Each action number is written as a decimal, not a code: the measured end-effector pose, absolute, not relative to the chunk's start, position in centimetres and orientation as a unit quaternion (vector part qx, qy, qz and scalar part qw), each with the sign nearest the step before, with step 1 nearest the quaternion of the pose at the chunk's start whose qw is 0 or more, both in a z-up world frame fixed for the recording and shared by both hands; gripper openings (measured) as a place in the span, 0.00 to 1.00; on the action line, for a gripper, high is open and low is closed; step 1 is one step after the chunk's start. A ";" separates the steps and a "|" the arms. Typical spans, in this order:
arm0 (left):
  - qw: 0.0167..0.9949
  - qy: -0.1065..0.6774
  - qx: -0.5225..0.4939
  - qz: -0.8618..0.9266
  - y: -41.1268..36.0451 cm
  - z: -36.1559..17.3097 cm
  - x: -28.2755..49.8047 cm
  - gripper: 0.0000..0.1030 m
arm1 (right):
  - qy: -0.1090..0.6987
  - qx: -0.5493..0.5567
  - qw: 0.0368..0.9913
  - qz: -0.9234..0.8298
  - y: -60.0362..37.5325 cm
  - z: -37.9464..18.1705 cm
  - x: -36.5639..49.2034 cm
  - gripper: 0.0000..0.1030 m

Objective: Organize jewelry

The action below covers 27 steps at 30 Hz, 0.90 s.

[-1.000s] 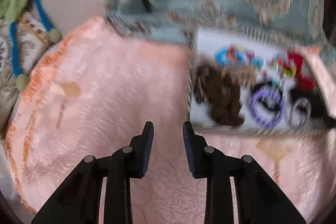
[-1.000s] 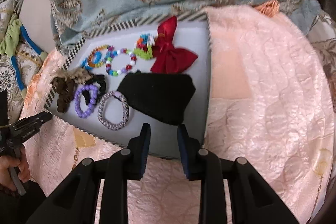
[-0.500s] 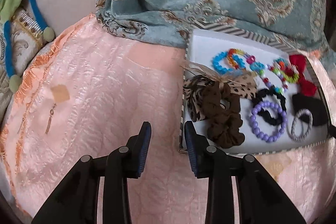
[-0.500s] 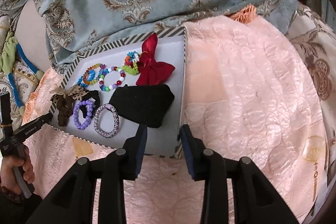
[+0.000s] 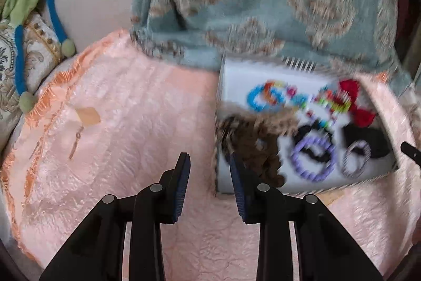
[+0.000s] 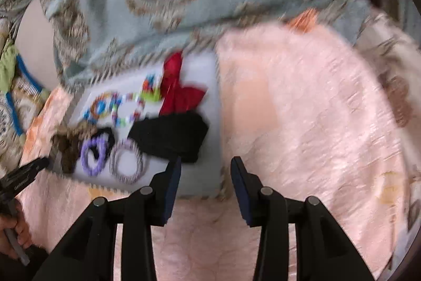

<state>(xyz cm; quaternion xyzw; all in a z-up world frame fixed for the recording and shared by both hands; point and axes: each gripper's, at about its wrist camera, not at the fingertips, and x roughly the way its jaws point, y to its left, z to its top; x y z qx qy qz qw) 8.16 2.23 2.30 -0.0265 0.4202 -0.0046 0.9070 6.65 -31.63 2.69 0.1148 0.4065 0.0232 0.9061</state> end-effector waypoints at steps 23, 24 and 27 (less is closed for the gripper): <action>0.946 0.324 0.021 -0.019 -4.0 5.3 1.6 0.76 | 0.298 -0.038 0.954 0.012 -23.7 7.2 -2.4 1.00; 0.944 0.328 0.020 -0.014 -3.9 5.2 1.7 0.76 | 0.291 -0.045 0.956 0.006 -23.5 7.4 -2.5 1.00; 0.940 0.341 -0.009 -0.022 -3.5 4.9 1.9 0.76 | 0.286 -0.043 0.957 0.013 -23.4 7.7 -2.6 1.00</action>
